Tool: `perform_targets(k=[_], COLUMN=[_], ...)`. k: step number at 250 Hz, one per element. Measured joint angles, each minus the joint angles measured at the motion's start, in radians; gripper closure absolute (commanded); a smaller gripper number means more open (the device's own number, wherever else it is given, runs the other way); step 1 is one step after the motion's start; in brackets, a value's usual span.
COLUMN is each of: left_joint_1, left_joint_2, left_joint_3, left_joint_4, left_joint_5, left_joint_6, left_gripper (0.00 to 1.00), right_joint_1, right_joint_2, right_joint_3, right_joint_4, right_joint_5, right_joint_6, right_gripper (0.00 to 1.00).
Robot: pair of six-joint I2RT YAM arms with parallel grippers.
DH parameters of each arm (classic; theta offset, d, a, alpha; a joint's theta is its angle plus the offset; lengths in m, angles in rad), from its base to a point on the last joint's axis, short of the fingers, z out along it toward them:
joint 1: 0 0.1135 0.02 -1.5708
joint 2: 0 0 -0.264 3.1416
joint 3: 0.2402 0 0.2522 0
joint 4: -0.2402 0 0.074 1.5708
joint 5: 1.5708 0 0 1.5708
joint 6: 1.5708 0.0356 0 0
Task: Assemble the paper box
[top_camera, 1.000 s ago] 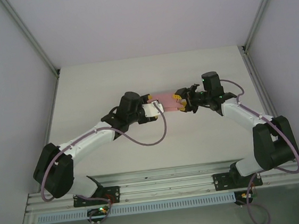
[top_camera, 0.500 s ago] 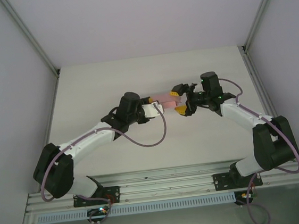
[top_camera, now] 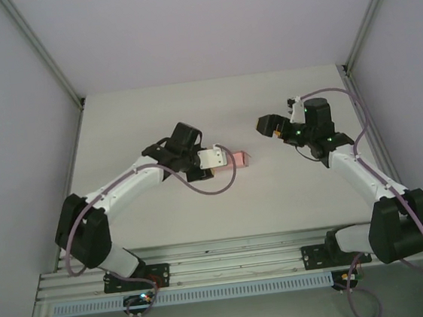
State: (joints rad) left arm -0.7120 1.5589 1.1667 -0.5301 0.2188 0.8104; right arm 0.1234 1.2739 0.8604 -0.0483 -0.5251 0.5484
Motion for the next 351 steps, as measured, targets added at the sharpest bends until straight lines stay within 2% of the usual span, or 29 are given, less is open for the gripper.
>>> perform_targets(k=[53, 76, 95, 114, 217, 260, 305, 317, 334, 351], left_joint_1=[0.013, 0.013, 0.016, 0.030, 0.053, 0.053, 0.053, 0.053, 0.053, 0.053], left_joint_2=[0.150, 0.208, 0.258, 0.281, 0.290, 0.290, 0.290, 0.290, 0.290, 0.290], left_joint_3=[0.148, 0.203, 0.246, 0.279, 0.281, 0.280, 0.280, 0.280, 0.280, 0.280], left_joint_4=[-0.194, -0.256, -0.293, -0.313, -0.323, -0.323, -0.323, -0.323, -0.323, -0.323], left_joint_5=[-0.005, -0.010, -0.011, 0.005, 0.064, 0.073, 0.076, 0.078, 0.080, 0.082], left_joint_6=[-0.040, -0.056, -0.072, -0.084, -0.101, -0.101, -0.101, -0.101, -0.101, -0.101], left_gripper=[0.60, 0.60, 0.59, 0.56, 0.55, 0.55, 0.55, 0.54, 0.54, 0.54], right_joint_1=[0.078, 0.138, 0.179, 0.195, 0.196, 0.203, 0.219, 0.222, 0.227, 0.230], right_joint_2=[-0.016, -0.016, -0.016, -0.013, 0.117, 0.165, 0.174, 0.175, 0.177, 0.182], right_joint_3=[-0.053, -0.053, -0.053, -0.054, -0.019, 0.018, 0.028, 0.028, 0.028, 0.031], right_joint_4=[-0.024, -0.034, -0.033, -0.023, -0.013, -0.009, -0.020, -0.027, -0.040, -0.050], right_joint_5=[-0.040, -0.039, -0.031, -0.023, -0.013, -0.029, -0.040, -0.040, -0.039, -0.035], right_joint_6=[-0.260, -0.333, -0.372, -0.382, -0.439, -0.449, -0.463, -0.468, -0.474, -0.477], right_gripper=[0.07, 0.15, 0.28, 0.39, 0.45, 0.61, 0.62, 0.67, 0.69, 0.76])
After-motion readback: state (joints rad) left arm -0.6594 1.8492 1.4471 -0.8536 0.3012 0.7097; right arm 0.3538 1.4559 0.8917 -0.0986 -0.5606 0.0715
